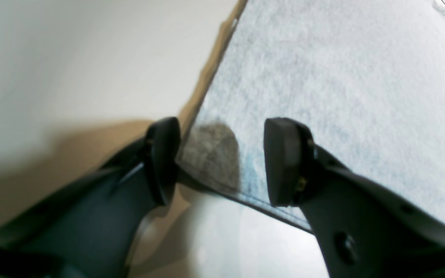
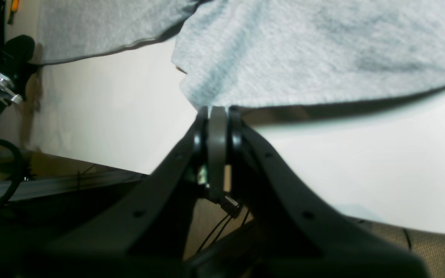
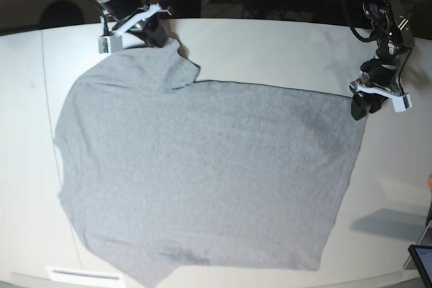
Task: Fold the T-shirt properly
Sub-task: 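Move the left gripper to the opposite shoulder edge and grasp it, then lift the shoulder edge with both grippers and pull it taut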
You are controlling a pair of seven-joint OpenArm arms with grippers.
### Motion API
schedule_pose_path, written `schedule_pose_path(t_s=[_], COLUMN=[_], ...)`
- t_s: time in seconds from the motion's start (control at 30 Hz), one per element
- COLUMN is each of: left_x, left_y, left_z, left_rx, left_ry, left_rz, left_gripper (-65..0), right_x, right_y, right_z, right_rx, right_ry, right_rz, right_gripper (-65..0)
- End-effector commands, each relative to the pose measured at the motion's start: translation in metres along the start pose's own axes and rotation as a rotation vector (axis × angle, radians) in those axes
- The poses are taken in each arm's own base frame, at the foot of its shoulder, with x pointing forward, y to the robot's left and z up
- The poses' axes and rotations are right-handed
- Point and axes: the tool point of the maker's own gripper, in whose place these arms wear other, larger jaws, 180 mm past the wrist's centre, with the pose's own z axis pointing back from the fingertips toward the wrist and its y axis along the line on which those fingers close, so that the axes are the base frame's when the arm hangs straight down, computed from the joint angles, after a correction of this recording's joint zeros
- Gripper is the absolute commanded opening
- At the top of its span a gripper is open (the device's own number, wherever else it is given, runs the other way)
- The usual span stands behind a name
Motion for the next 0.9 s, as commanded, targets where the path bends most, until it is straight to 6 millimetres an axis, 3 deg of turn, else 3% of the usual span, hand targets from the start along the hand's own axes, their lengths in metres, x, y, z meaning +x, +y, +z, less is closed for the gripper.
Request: schedule_pose_path(t_s=[0.0, 0.07, 0.23, 0.4, 0.67, 0.87], left_x=[-0.005, -0.006, -0.01, -0.01, -0.006, 0.001], left_y=[0.003, 0.002, 0.001, 0.001, 0.004, 0.002], left_z=[0.0, 0.0, 0.0, 0.0, 0.003, 0.01], left_rx=[0.01, 0.009, 0.008, 0.009, 0.015, 0.008], left_ry=[0.044, 0.045, 0.047, 0.047, 0.042, 0.034], left_rz=[-0.019, -0.018, -0.009, -0.007, -0.019, -0.057], left_gripper=[-31.2, -35.9, -59.8, -64.8, -65.0, -65.0], right_x=[0.006, 0.007, 0.007, 0.007, 0.01, 0.039], right_y=[0.005, 0.005, 0.005, 0.005, 0.006, -0.009], right_z=[0.002, 0.002, 0.002, 0.002, 0.003, 0.008], right_rx=[0.017, 0.018, 0.018, 0.018, 0.02, -0.02], right_ry=[-0.023, -0.024, -0.024, -0.024, -0.036, -0.107], right_rz=[0.008, 0.009, 0.009, 0.009, 0.014, 0.033], right_gripper=[-64.7, -64.7, -64.7, -64.7, -64.7, -64.7])
